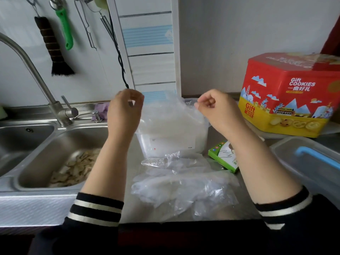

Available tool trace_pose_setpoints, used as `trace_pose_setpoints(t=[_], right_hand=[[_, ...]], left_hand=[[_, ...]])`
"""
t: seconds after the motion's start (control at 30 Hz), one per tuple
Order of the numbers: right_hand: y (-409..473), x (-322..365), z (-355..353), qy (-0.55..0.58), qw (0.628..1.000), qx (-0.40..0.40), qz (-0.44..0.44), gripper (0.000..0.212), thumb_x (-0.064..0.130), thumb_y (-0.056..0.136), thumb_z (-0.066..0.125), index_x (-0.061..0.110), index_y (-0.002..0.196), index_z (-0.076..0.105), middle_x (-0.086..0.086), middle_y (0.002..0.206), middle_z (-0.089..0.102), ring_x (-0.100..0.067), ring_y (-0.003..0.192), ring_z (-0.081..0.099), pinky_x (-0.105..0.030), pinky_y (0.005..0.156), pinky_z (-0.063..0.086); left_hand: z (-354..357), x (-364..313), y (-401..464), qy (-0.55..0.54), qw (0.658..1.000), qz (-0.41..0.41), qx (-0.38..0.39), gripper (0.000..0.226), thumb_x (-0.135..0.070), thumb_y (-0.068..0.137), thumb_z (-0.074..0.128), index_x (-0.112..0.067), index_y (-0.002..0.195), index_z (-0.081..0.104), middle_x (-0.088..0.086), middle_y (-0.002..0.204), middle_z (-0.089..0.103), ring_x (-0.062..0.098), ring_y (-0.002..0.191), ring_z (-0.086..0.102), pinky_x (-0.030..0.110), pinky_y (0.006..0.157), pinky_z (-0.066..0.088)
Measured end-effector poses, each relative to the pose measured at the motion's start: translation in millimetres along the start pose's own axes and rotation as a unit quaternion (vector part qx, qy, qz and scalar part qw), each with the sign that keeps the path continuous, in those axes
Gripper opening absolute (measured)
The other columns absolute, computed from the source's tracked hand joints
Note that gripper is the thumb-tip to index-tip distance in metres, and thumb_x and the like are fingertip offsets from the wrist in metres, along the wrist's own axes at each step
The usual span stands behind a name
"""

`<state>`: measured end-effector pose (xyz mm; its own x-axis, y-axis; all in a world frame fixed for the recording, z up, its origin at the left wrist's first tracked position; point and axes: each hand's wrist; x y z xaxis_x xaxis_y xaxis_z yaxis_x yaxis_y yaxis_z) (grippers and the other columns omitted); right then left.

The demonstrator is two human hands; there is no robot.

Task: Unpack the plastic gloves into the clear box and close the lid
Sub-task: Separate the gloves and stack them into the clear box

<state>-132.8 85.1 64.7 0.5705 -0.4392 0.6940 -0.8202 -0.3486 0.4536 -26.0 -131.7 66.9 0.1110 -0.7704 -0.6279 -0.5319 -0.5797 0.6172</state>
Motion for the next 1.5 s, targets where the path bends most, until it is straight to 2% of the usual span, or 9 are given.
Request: trace_pose_setpoints(t=[0.13, 0.37, 0.7, 0.9, 1.03, 1.17, 1.33, 1.43, 1.5], right_hand=[[-45.0, 5.7, 1.7, -0.005, 0.992, 0.112, 0.052, 0.022, 0.037, 0.087, 0.066, 0.021, 0.072, 0.065, 0.007, 0.066, 0.066, -0.009, 0.057, 0.057, -0.028, 0.061, 0.047], [-70.6, -17.9, 29.7, -0.200, 0.945, 0.217, 0.142, 0.040, 0.045, 0.086, 0.063, 0.017, 0.113, 0.053, -0.002, 0.109, 0.062, -0.028, 0.091, 0.064, -0.041, 0.082, 0.052], [-76.8, -24.4, 46.8, -0.154, 0.966, 0.192, 0.086, 0.010, 0.031, 0.093, 0.056, 0.025, 0.087, 0.063, 0.000, 0.098, 0.062, -0.025, 0.093, 0.058, -0.031, 0.071, 0.046], [-76.3, -8.2, 27.0, -0.015, 0.989, 0.148, -0.012, 0.011, 0.026, 0.099, 0.049, 0.019, 0.094, 0.055, 0.009, 0.086, 0.057, -0.016, 0.083, 0.055, -0.031, 0.071, 0.044], [-79.5, -2.0, 19.1, 0.044, 0.990, 0.134, -0.029, 0.011, 0.029, 0.100, 0.044, 0.024, 0.093, 0.051, 0.010, 0.087, 0.062, -0.016, 0.083, 0.059, -0.036, 0.076, 0.049], [-79.7, -1.2, 14.6, 0.063, 0.988, 0.129, -0.057, 0.013, 0.027, 0.101, 0.043, 0.029, 0.090, 0.048, 0.018, 0.085, 0.062, -0.010, 0.080, 0.058, -0.036, 0.075, 0.050], [-76.8, 0.8, 10.5, 0.086, 0.986, 0.110, -0.093, 0.015, 0.027, 0.101, 0.042, 0.032, 0.088, 0.047, 0.015, 0.076, 0.063, -0.010, 0.076, 0.058, -0.039, 0.075, 0.051], [-72.5, 2.3, 9.3, 0.087, 0.986, 0.093, -0.108, 0.014, 0.029, 0.102, 0.041, 0.032, 0.090, 0.048, 0.014, 0.073, 0.062, -0.009, 0.073, 0.058, -0.037, 0.074, 0.051], [-68.3, 3.6, 8.8, 0.088, 0.985, 0.082, -0.121, 0.013, 0.027, 0.101, 0.042, 0.028, 0.091, 0.050, 0.011, 0.069, 0.061, -0.010, 0.069, 0.057, -0.035, 0.071, 0.051]], left_hand=[[8.9, -27.4, -56.9, -0.079, 0.987, 0.108, -0.085, 0.008, -0.021, 0.091, 0.058, -0.017, 0.091, 0.065, -0.013, 0.073, 0.057, 0.009, 0.061, 0.048, 0.025, 0.061, 0.040], [43.9, 1.0, -118.8, -0.055, 0.990, 0.129, -0.023, 0.009, -0.026, 0.089, 0.055, -0.022, 0.091, 0.063, -0.010, 0.072, 0.061, 0.010, 0.062, 0.052, 0.030, 0.056, 0.044], [54.1, 15.3, -127.5, -0.021, 0.988, 0.153, 0.020, 0.023, -0.039, 0.091, 0.058, -0.019, 0.096, 0.067, -0.010, 0.095, 0.061, 0.007, 0.064, 0.052, 0.025, 0.053, 0.046], [52.5, 16.1, -125.9, 0.001, 0.980, 0.192, 0.061, 0.057, -0.059, 0.084, 0.058, -0.017, 0.123, 0.060, -0.007, 0.120, 0.060, 0.015, 0.094, 0.056, 0.022, 0.073, 0.047], [52.2, 15.8, -126.7, 0.005, 0.976, 0.213, 0.042, 0.052, -0.050, 0.086, 0.061, -0.014, 0.123, 0.058, -0.008, 0.113, 0.065, 0.016, 0.099, 0.053, 0.027, 0.084, 0.046], [48.0, 11.9, -125.1, -0.003, 0.978, 0.203, 0.055, 0.048, -0.045, 0.091, 0.053, -0.014, 0.127, 0.057, -0.010, 0.105, 0.065, 0.014, 0.100, 0.051, 0.029, 0.088, 0.043], [32.7, -10.3, -119.0, -0.097, 0.971, 0.113, 0.187, 0.064, -0.064, 0.087, 0.034, -0.026, 0.135, 0.048, -0.023, 0.099, 0.056, 0.000, 0.103, 0.050, 0.023, 0.089, 0.039], [25.3, -25.1, -107.2, -0.231, 0.938, 0.003, 0.260, 0.060, -0.069, 0.081, 0.034, -0.032, 0.124, 0.054, -0.023, 0.088, 0.061, -0.008, 0.092, 0.055, 0.009, 0.081, 0.039], [22.5, -31.7, -93.1, -0.304, 0.900, -0.047, 0.308, 0.059, -0.067, 0.085, 0.040, -0.023, 0.117, 0.063, -0.021, 0.080, 0.063, -0.002, 0.083, 0.057, 0.013, 0.079, 0.040]])
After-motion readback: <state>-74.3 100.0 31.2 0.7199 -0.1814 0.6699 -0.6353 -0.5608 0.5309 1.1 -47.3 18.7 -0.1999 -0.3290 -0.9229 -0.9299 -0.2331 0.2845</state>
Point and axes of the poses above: each hand's wrist, its own y-axis towards the middle knuckle, its own z-axis out of the palm, x = y × z
